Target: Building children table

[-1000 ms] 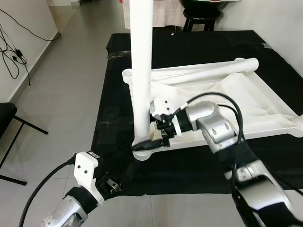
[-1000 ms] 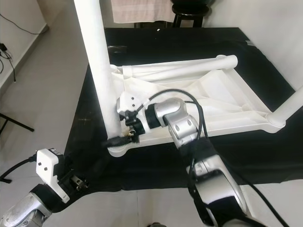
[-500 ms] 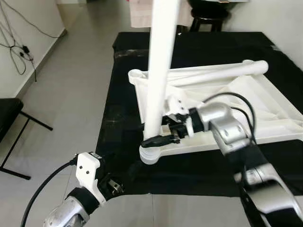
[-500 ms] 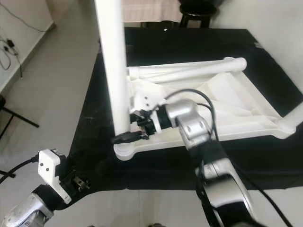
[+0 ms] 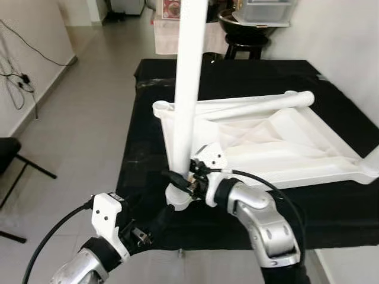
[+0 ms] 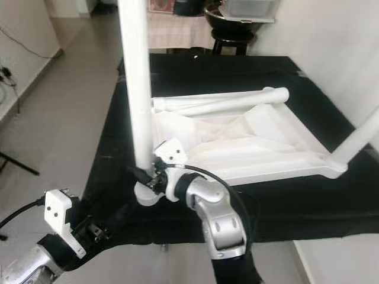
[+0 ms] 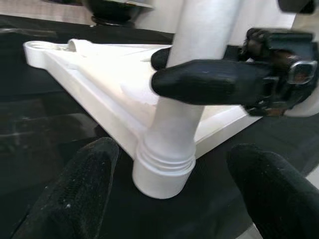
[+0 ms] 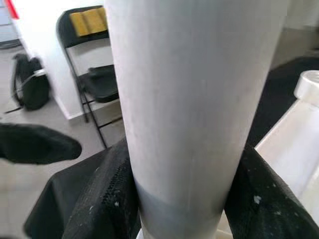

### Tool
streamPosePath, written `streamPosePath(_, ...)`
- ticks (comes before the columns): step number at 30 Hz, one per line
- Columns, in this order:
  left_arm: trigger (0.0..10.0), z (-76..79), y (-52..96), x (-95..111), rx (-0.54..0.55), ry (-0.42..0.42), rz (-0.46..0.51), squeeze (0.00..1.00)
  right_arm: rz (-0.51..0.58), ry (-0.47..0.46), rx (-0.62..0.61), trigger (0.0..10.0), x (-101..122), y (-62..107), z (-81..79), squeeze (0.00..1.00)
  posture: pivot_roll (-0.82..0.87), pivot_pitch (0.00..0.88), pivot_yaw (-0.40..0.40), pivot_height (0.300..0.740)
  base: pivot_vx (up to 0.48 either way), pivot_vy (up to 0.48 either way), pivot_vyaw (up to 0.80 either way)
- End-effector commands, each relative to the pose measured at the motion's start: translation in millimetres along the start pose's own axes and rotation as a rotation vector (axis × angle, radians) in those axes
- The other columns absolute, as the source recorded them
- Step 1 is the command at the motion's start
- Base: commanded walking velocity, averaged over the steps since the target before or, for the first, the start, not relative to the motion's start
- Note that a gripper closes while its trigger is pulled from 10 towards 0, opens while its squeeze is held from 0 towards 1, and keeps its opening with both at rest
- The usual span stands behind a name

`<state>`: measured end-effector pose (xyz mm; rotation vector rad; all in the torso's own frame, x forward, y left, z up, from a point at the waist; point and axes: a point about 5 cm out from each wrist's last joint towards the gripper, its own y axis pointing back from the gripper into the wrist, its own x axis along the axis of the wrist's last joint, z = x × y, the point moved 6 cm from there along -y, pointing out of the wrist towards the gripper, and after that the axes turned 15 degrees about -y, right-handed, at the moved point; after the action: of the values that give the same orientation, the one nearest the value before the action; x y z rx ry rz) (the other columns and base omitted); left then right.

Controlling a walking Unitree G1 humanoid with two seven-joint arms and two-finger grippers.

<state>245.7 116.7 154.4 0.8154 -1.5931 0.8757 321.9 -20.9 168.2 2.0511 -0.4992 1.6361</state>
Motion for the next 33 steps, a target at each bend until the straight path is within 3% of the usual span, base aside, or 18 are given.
streamPosePath(1,10.0,1.2,0.5,-5,0.012,0.005,-0.013,0.00,-0.095,-0.038,0.072,10.0,-23,-5.0,-12.1,0.00,-0.10,0.104,-0.079,0.740,0.000,0.000,0.00)
streamPosePath(3,10.0,1.1,0.5,-5,0.014,0.005,-0.013,0.00,-0.086,-0.033,0.069,10.0,-20,-5.1,-14.4,0.00,-0.10,0.104,-0.079,0.740,0.000,0.000,0.00)
streamPosePath(4,10.0,2.0,-0.1,-5,0.009,0.009,-0.012,0.00,-0.083,-0.016,0.131,10.0,-12,-5.8,-20.7,1.00,-0.10,0.100,-0.081,0.740,0.000,0.000,0.00)
streamPosePath(7,10.0,5.7,-1.3,-5,-0.010,0.017,-0.011,0.00,-0.028,0.001,0.383,10.0,21,-4.1,-29.3,1.00,-0.09,0.103,-0.071,0.740,0.000,0.000,0.00)
streamPosePath(10,10.0,6.6,-1.3,-5,-0.014,0.017,-0.012,0.00,-0.038,0.086,0.438,10.0,28,-6.1,-18.6,1.00,-0.09,0.103,-0.071,0.740,0.000,0.000,0.00)
streamPosePath(12,10.0,6.6,-1.3,-5,-0.014,0.017,-0.012,0.00,-0.039,0.086,0.439,10.0,28,-6.1,-18.5,1.00,-0.09,0.103,-0.071,0.740,0.000,0.000,0.00)
streamPosePath(13,10.0,8.1,-0.6,-4,-0.015,0.018,-0.011,0.00,-0.068,0.075,0.480,10.0,27,-7.1,-15.2,0.00,-0.07,0.115,-0.075,0.740,0.000,0.000,0.00)
streamPosePath(16,10.0,11.7,1.6,-2,-0.017,0.019,-0.011,0.00,-0.146,0.087,0.604,10.0,26,-5.5,-12.7,0.00,-0.06,0.122,-0.080,0.740,0.000,0.000,0.00)
streamPosePath(22,10.0,14.1,3.5,-1,-0.017,0.022,-0.013,0.00,-0.176,0.078,0.667,9.6,29,-4.5,-14.5,0.00,-0.05,0.133,-0.080,0.740,0.000,0.000,0.00)
streamPosePath(23,10.0,15.1,4.3,-1,-0.019,0.024,-0.014,0.00,-0.188,0.080,0.685,4.9,31,-4.1,-14.3,0.00,-0.05,0.137,-0.080,0.740,0.000,0.000,0.00)
streamPosePath(24,10.0,15.1,4.3,-1,-0.019,0.024,-0.014,0.00,-0.188,0.080,0.685,4.9,31,-4.1,-14.3,0.00,-0.05,0.137,-0.080,0.740,0.000,0.000,0.00)
streamPosePath(25,10.0,16.1,4.8,-1,-0.020,0.026,-0.015,0.00,-0.194,0.081,0.701,0.0,34,-4.1,-13.1,0.00,-0.05,0.140,-0.082,0.740,0.000,0.000,0.00)
streamPosePath(31,10.0,18.1,4.6,-1,-0.025,0.030,-0.016,0.00,-0.189,0.094,0.751,0.0,42,-2.6,-7.1,0.00,-0.05,0.141,-0.086,0.740,0.000,0.000,0.00)
streamPosePath(33,10.0,18.2,3.7,0,-0.024,0.031,-0.014,0.00,-0.181,0.101,0.735,0.0,39,5.0,-1.8,0.00,-0.06,0.141,-0.087,0.740,0.000,0.000,0.00)
